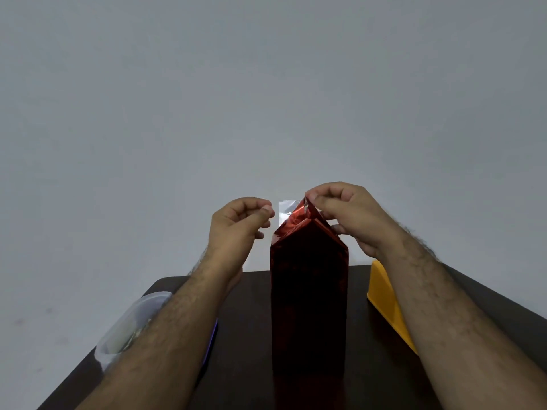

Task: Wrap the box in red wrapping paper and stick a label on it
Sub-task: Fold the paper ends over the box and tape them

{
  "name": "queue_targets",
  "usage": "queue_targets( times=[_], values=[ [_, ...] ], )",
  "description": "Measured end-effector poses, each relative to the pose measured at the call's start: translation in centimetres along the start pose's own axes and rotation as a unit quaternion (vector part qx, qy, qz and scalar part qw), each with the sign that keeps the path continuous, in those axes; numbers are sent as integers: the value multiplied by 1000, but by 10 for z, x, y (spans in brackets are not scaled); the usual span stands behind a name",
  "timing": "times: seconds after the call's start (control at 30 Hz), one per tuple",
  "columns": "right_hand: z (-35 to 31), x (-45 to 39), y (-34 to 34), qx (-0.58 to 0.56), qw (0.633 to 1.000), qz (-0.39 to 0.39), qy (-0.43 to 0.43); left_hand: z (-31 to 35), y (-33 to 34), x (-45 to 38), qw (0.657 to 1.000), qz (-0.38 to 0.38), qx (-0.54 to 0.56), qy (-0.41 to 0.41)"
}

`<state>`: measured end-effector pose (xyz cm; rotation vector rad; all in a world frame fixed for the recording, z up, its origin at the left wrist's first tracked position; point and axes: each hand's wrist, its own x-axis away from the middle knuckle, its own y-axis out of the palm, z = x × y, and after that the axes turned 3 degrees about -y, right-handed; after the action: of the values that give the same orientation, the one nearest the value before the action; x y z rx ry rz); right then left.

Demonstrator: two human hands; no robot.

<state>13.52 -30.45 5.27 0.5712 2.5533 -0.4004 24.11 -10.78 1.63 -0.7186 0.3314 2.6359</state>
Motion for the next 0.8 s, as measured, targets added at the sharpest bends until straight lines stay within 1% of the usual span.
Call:
queue_targets(
  times=[0.07, 0.17, 0.23, 0.3, 0.37, 0.43, 0.5, 0.6, 0.67, 0.73, 0.8],
  values=[
    [-6, 1, -4, -11, 1000, -2, 14, 4, -1, 1, 999, -25, -13, 41],
    [-11, 4, -11, 12, 998, -49, 24, 10, 0, 5, 991, -92, -30, 96],
    [-12, 6, -11, 25, 997, -62, 25, 9, -3, 5, 982, -136, -26, 130],
    [-14, 7, -8, 27, 998, -47, 23, 7, -7, 6, 970, -193, -22, 146],
    [-16, 7, -7, 37, 999, -26, 7, 6, -10, 5, 960, -226, -57, 154],
    [-19, 7, -7, 48, 999, -20, -12, 6, -10, 6, 960, -227, -78, 144],
    [-22, 8, -10, 49, 998, -29, -21, 5, -6, 9, 968, -216, -58, 117],
    [-26, 13, -17, 40, 995, -93, -25, 3, -1, 9, 980, -177, -34, 88],
    [-30, 19, -20, 63, 988, -133, -39, 4, 0, 9, 982, -173, -26, 72],
    [-33, 22, -20, 110, 983, -137, -58, 6, 1, 9, 983, -171, -27, 64],
    [-33, 21, -18, 127, 983, -113, -76, 6, 2, 9, 984, -169, -27, 57]
  ],
)
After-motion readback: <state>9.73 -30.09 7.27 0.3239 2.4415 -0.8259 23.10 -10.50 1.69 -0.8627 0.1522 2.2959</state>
